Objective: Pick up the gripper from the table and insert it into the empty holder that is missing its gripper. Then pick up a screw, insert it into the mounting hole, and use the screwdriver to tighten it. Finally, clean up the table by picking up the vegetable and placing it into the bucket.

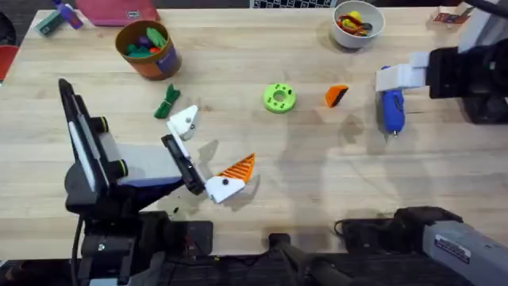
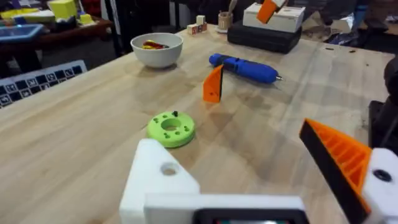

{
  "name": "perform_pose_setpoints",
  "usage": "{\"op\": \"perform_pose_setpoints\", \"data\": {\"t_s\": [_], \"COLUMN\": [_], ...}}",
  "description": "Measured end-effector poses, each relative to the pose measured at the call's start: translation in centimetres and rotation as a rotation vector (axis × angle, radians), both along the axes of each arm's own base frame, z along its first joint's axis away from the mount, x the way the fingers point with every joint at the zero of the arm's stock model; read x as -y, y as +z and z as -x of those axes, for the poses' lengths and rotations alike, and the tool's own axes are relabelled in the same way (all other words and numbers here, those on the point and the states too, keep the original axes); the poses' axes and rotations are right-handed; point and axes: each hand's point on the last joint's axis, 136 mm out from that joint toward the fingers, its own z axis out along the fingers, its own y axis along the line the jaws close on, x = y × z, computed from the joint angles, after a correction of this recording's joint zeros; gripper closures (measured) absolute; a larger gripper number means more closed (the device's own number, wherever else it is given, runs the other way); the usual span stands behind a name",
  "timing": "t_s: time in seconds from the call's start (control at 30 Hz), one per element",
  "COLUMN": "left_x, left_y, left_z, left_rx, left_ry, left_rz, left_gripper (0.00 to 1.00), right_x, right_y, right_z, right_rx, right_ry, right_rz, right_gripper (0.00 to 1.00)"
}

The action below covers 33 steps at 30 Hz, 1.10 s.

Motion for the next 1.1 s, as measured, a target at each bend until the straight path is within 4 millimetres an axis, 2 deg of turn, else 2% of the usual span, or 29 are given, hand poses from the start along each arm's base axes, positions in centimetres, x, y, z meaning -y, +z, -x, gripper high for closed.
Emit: {"op": "perform_pose_setpoints", "data": {"t_s": [1.1], "left_x": [-0.10], "left_y": [-0.18], "left_z": [-0.14], "left_rx": [-0.045], "left_ry": [0.012], "left_rz": [0.022], "left_gripper": [0.016], "right_x": [0.00], "right_y": [-0.01], "right_z": [0.00], "right_rx": [0.000], "right_ry": [0.000], "right_rz": [0.000], "right_gripper": [0.008]}}
